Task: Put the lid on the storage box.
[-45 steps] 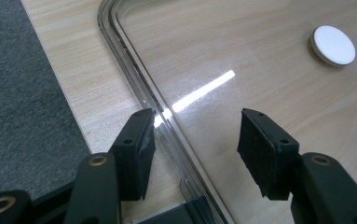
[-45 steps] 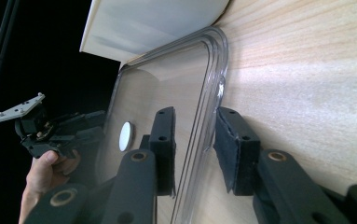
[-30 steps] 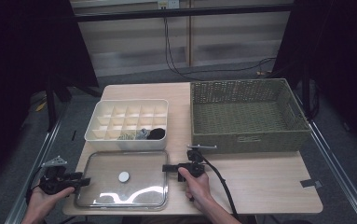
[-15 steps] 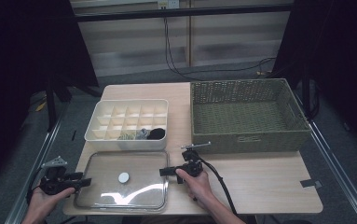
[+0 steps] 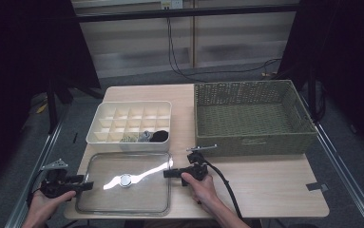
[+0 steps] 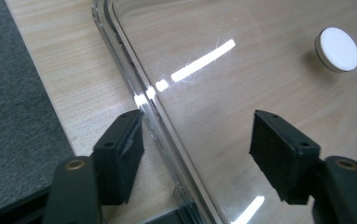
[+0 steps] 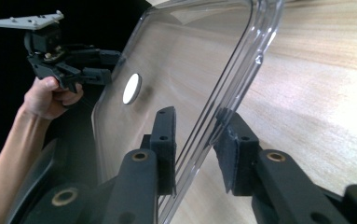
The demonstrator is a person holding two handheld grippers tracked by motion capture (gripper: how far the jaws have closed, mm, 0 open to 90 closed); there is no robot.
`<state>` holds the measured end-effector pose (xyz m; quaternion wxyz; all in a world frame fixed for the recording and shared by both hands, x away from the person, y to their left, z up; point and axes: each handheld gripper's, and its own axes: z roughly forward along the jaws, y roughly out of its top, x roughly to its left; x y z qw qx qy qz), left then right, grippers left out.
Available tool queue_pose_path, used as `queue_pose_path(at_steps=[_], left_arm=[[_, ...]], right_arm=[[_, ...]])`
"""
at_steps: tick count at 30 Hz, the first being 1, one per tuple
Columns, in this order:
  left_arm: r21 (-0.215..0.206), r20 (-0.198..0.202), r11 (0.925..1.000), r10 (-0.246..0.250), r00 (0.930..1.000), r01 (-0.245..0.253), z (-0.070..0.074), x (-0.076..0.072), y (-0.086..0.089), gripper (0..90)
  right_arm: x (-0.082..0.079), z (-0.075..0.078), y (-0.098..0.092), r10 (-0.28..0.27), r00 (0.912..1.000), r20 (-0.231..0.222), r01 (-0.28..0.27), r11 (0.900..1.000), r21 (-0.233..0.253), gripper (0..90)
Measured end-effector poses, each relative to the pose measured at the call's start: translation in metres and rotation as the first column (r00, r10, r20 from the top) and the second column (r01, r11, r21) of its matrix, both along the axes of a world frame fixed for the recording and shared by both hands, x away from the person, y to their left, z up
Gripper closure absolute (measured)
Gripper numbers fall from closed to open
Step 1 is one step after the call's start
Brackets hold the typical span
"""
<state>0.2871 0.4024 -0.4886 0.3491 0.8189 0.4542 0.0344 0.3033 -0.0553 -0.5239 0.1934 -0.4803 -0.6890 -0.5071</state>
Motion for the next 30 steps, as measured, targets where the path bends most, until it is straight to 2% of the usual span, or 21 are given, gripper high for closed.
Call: queue_pose_path(at_steps=[1,2,3,7,12,18,23,28,30], left_arm=[[-0.007,-0.009,1.0000,-0.007,0.9999,0.006,0.000,0.000,0.001,33.1],[-0.035,-0.025,0.9993,-0.015,0.9996,0.014,0.000,0.001,0.001,31.1],[-0.037,-0.025,0.9992,-0.017,0.9995,0.016,-0.001,0.001,0.001,29.6],[-0.016,-0.040,0.9994,-0.031,0.9987,0.030,0.001,0.003,0.000,28.1],[-0.018,-0.049,0.9993,-0.032,0.9983,0.031,0.002,0.002,0.000,25.4],[-0.070,-0.073,0.9973,-0.026,0.9970,0.021,0.001,-0.010,0.007,25.4],[-0.096,-0.079,0.9953,-0.022,0.9967,0.014,0.000,-0.015,0.013,28.8],[-0.096,-0.076,0.9953,-0.002,0.9971,-0.006,0.000,-0.015,0.014,37.0],[-0.104,-0.075,0.9945,0.007,0.9972,-0.014,-0.001,-0.016,0.014,37.4]], right_arm=[[0.000,0.000,0.000,-0.006,0.9999,0.010,0.006,1.000,0.000,71.1],[0.000,0.000,-0.001,-0.003,0.9999,0.013,0.003,1.000,0.002,72.0],[-0.001,0.000,0.000,-0.001,0.9999,0.014,0.000,1.000,0.003,72.3],[-0.001,0.001,0.000,-0.007,0.9998,0.021,0.007,1.000,0.005,72.8],[0.000,0.001,-0.001,-0.024,0.9991,0.035,0.023,1.000,0.013,74.5],[-0.001,0.002,-0.002,-0.029,0.9985,0.046,0.028,1.000,0.007,75.0],[-0.001,0.003,-0.001,-0.027,0.9987,0.044,0.027,1.000,0.003,74.9],[-0.002,0.004,-0.002,-0.029,0.9985,0.046,0.029,1.000,-0.003,74.8],[-0.001,0.004,-0.002,-0.030,0.9981,0.054,0.030,1.000,-0.007,74.7]])
